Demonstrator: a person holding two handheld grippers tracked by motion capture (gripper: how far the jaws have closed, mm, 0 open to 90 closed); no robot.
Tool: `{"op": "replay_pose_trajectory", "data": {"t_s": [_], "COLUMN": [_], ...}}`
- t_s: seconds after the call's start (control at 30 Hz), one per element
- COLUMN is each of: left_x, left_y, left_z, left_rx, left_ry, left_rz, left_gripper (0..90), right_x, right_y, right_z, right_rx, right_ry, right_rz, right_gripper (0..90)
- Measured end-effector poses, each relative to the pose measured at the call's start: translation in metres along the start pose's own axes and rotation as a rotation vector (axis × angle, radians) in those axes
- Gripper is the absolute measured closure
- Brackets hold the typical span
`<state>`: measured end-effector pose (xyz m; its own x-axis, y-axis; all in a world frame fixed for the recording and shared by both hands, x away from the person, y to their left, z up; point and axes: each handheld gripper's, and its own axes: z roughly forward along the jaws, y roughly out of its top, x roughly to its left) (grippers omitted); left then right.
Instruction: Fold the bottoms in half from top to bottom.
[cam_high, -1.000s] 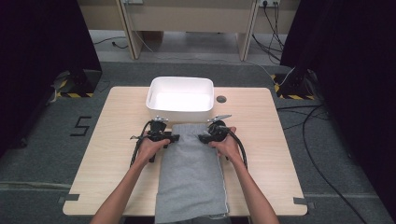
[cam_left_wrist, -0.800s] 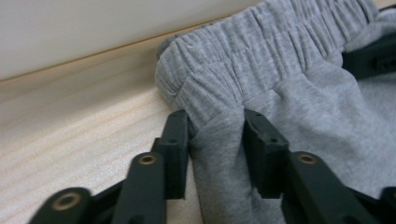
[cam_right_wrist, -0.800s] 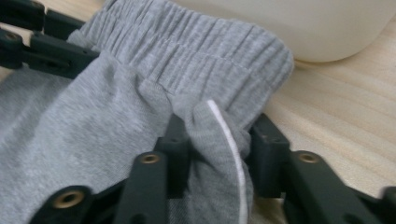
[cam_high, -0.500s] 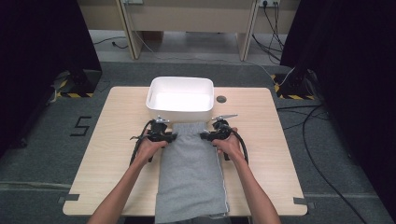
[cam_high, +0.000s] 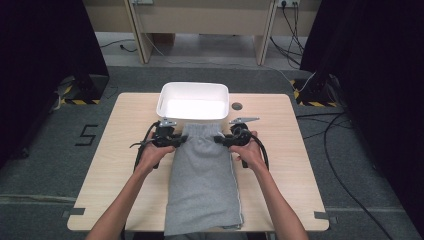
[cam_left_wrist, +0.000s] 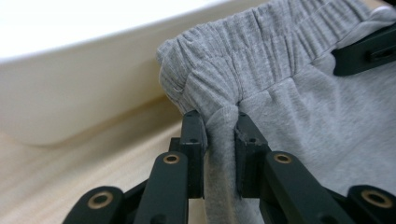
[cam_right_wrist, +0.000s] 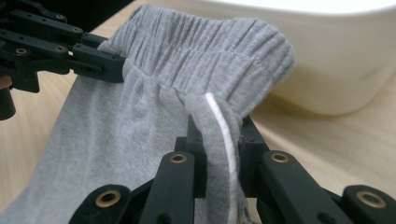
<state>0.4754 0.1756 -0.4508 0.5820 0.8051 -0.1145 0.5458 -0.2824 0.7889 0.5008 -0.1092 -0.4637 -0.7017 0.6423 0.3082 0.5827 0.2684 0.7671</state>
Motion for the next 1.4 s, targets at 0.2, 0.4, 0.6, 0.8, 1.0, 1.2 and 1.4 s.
{"op": "replay_pose_trajectory", "data": {"t_s": [0.2,0.4,0.6,0.8,1.0,1.2,1.4], "left_x": [-0.003,-0.014,-0.031,-0.046,-0.060,-0.073,-0.078], "left_y": [0.010,0.009,-0.009,-0.036,-0.065,-0.098,-0.118], "left_z": [-0.018,-0.039,-0.058,-0.069,-0.076,-0.077,-0.072], "left_rx": [-0.046,-0.096,-0.130,-0.138,-0.122,-0.087,-0.033], "left_ry": [0.001,0.003,-0.015,-0.025,-0.045,-0.084,-0.091], "left_rz": [0.033,0.085,0.138,0.164,0.175,0.157,0.151], "left_gripper": [76.4,76.3,76.3,76.2,76.1,75.7,74.7], "right_x": [0.006,0.023,0.047,0.068,0.088,0.095,0.100], "right_y": [0.012,0.014,-0.004,-0.031,-0.058,-0.087,-0.103], "right_z": [-0.012,-0.028,-0.046,-0.053,-0.059,-0.059,-0.057], "right_rx": [-0.044,-0.083,-0.109,-0.102,-0.072,-0.012,0.046], "right_ry": [0.022,0.023,0.008,-0.027,-0.027,0.001,0.002], "right_rz": [-0.046,-0.152,-0.261,-0.372,-0.420,-0.393,-0.395], "right_gripper": [80.0,79.9,79.8,79.7,79.3,78.4,76.9]}}
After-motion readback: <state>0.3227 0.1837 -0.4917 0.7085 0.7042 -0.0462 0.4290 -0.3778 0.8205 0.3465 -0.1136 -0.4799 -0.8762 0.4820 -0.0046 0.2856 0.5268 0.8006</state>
